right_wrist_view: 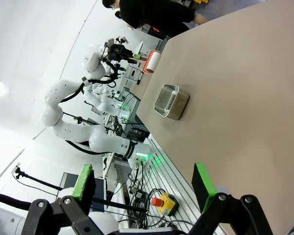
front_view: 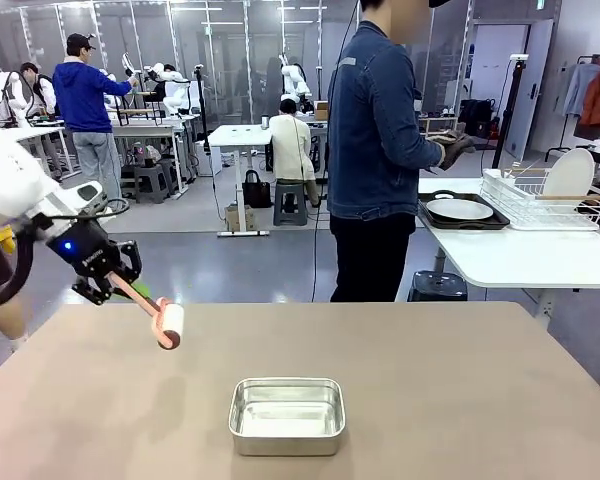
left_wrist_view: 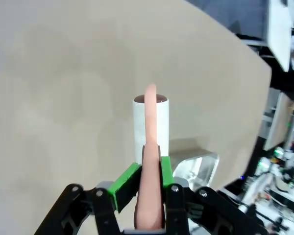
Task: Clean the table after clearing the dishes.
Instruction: When the right (or left) Handle tray is removed, use the right hand (or left hand) to clean the right (or left) side of the table with the Lint Roller.
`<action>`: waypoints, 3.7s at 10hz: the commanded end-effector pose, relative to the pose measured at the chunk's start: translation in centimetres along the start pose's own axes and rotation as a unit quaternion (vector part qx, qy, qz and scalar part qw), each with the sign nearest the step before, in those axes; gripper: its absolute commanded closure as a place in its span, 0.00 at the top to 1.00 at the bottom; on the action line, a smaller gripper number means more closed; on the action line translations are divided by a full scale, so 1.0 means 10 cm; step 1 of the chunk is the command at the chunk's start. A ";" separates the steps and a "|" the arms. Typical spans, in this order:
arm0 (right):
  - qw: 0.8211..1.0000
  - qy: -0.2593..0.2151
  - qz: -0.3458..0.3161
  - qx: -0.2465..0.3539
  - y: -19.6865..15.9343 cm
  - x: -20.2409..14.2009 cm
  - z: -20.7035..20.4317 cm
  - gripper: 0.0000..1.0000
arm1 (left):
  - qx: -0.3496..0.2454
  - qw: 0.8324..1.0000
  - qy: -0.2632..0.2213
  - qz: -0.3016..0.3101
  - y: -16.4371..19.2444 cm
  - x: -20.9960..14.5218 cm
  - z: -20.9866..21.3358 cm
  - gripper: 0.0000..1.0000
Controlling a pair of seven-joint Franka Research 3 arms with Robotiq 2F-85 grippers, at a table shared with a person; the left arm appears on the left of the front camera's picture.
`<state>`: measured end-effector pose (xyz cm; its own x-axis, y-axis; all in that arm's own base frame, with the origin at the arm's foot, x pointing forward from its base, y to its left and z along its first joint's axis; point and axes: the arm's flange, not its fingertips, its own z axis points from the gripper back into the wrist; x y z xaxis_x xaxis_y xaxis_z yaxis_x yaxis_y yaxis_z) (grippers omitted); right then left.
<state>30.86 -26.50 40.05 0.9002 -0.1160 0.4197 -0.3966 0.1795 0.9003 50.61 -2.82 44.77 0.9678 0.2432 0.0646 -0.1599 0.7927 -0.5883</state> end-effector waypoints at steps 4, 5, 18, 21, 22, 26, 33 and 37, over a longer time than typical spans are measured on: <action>1.000 0.008 0.010 0.001 0.03 -0.03 0.00 1.00 | 0.000 1.000 0.000 0.000 0.00 0.00 0.00 0.00; 1.000 0.008 0.010 0.001 0.03 -0.03 0.00 1.00 | 0.000 1.000 0.000 0.000 0.00 0.00 0.00 0.00; 1.000 0.008 0.010 0.001 0.03 -0.03 0.00 1.00 | -0.193 0.977 0.070 -0.057 0.89 0.09 -1.22 0.23; 1.000 0.008 0.010 0.001 0.03 -0.03 0.00 1.00 | -0.191 0.978 0.069 -0.055 1.01 0.19 -1.29 0.23; 1.000 0.008 0.010 0.001 0.03 -0.03 0.00 1.00 | -0.194 0.977 0.072 -0.055 1.05 0.23 -1.27 0.23; 1.000 0.008 0.010 0.001 0.03 -0.03 0.00 1.00 | -0.122 0.984 0.089 -0.098 1.40 0.24 -1.09 0.23; 1.000 0.008 0.010 0.001 0.03 -0.03 0.00 1.00 | -0.038 0.996 0.024 -0.079 2.23 0.28 -0.29 0.23; 1.000 0.008 0.010 0.001 0.03 -0.03 0.00 1.00 | 0.027 0.997 -0.026 -0.073 2.61 0.15 0.60 0.23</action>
<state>30.85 -26.51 40.05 0.9000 -0.1163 0.4201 -0.3970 0.1795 0.9001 48.39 21.50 35.10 0.9693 0.1611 0.1860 -0.0207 0.8065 -0.5908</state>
